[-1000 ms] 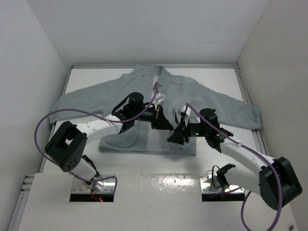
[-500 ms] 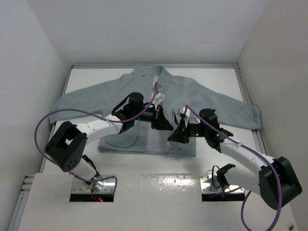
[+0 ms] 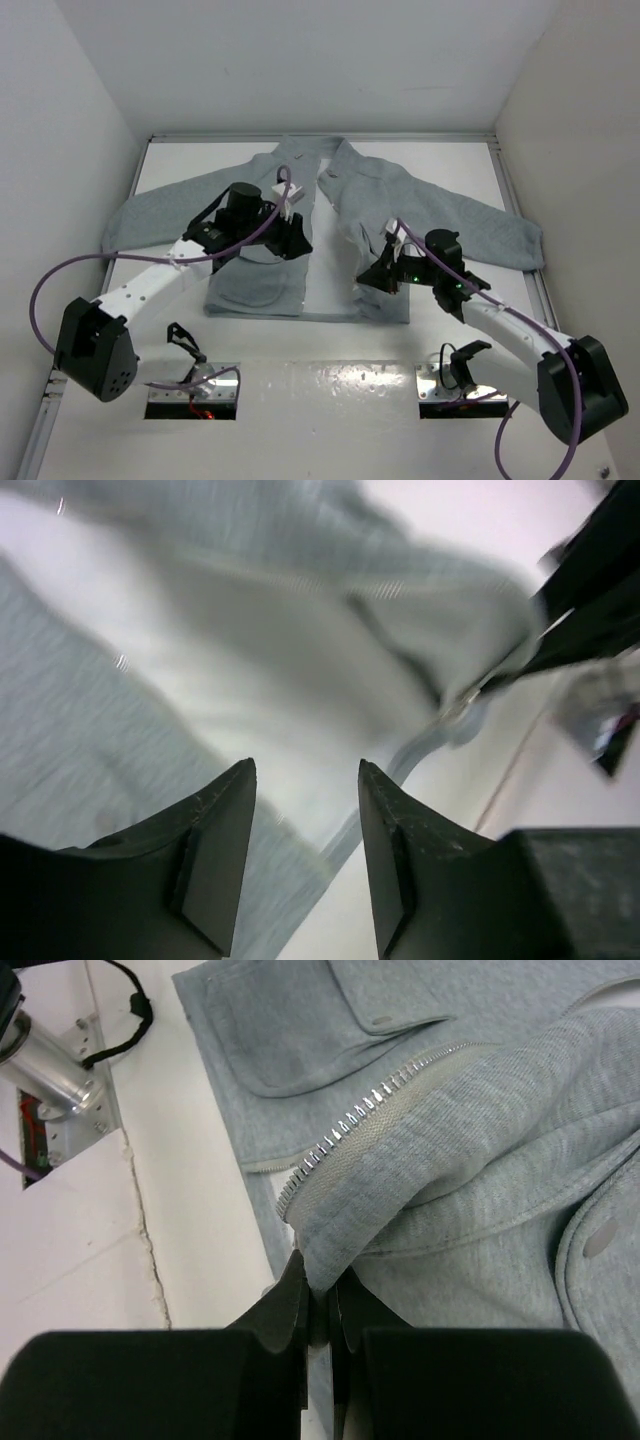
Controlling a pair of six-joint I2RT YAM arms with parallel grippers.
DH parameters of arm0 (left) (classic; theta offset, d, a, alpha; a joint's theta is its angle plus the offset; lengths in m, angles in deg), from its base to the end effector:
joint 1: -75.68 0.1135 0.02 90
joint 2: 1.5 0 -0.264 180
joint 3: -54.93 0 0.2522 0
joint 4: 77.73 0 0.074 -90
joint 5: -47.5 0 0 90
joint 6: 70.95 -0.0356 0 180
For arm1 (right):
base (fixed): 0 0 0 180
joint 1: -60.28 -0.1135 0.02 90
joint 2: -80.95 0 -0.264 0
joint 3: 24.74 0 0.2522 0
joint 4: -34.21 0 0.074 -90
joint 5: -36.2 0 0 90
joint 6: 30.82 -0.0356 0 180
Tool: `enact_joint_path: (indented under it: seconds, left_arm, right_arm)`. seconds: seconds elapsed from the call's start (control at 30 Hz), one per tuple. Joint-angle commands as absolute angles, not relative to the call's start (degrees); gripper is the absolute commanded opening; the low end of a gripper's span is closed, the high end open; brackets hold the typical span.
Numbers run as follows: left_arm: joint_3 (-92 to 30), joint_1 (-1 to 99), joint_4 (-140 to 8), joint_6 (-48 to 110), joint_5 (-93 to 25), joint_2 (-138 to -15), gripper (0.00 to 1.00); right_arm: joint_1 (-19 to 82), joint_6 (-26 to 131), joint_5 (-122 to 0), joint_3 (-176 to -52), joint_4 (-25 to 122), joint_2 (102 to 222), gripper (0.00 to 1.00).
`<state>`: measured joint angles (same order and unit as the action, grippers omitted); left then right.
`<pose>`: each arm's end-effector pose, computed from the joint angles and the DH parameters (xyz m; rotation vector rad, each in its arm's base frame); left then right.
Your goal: Zip up the jacket
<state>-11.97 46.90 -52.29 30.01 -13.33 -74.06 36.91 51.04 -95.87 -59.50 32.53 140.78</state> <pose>0.2387 -0.1509 0.2862 0.6478 2.0839 -0.9427 0.1814 0.1044 0.1950 -0.7516 1.8796 1.0765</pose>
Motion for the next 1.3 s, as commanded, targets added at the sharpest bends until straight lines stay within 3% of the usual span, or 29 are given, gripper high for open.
enact_joint_path:
  seconds: [0.0,0.03,0.1,0.5,0.63,0.7,0.73,0.87,1.03,1.17,1.2,1.27]
  left_arm:
    - [-12.62,45.53,-33.25,19.76,-22.90,-75.49,0.48]
    - [-10.88,43.88,-32.43,20.28,-24.03,-76.55,0.46]
    - [-10.86,42.37,-31.02,23.26,-28.15,-79.18,0.32]
    - [-9.72,35.25,-31.01,36.54,-36.26,-89.04,0.34]
    - [-9.72,35.25,-31.01,39.25,-36.26,-92.29,0.49]
    - [-10.24,35.25,-31.01,39.27,-37.05,-94.66,0.51]
    - [-10.24,35.25,-31.01,39.79,-37.66,-95.36,0.59]
    - [-10.86,35.25,-31.01,41.11,-39.51,-98.35,0.59]
    - [-11.39,35.25,-31.01,41.64,-37.24,-102.39,0.50]
    - [-11.91,35.25,-31.63,41.12,-33.90,-105.64,0.29]
    - [-11.91,35.25,-31.63,41.11,-33.37,-106.44,0.17]
    - [-12.52,35.25,-32.16,40.50,-32.83,-107.23,0.03]
  right_arm:
    - [37.34,51.89,-93.09,-60.21,31.88,139.48,0.00]
    - [37.26,51.97,-92.92,-61.08,32.94,139.39,0.00]
    - [37.08,52.76,-92.74,-61.79,34.61,139.39,0.00]
    - [37.25,53.56,-90.28,-63.38,41.12,137.90,0.00]
    - [37.08,54.08,-90.36,-62.76,40.42,137.90,0.00]
    - [37.17,54.17,-90.36,-62.68,40.15,137.99,0.00]
    - [37.25,54.43,-90.36,-62.67,40.15,138.07,0.00]
    - [37.08,54.26,-90.54,-62.24,39.28,137.99,0.00]
    - [37.26,54.70,-90.80,-61.53,38.84,138.16,0.00]
    - [37.34,55.05,-90.98,-61.62,38.84,138.42,0.00]
    - [37.43,54.96,-90.98,-61.79,39.10,138.43,0.00]
    - [37.43,55.14,-91.07,-61.80,39.10,138.69,0.00]
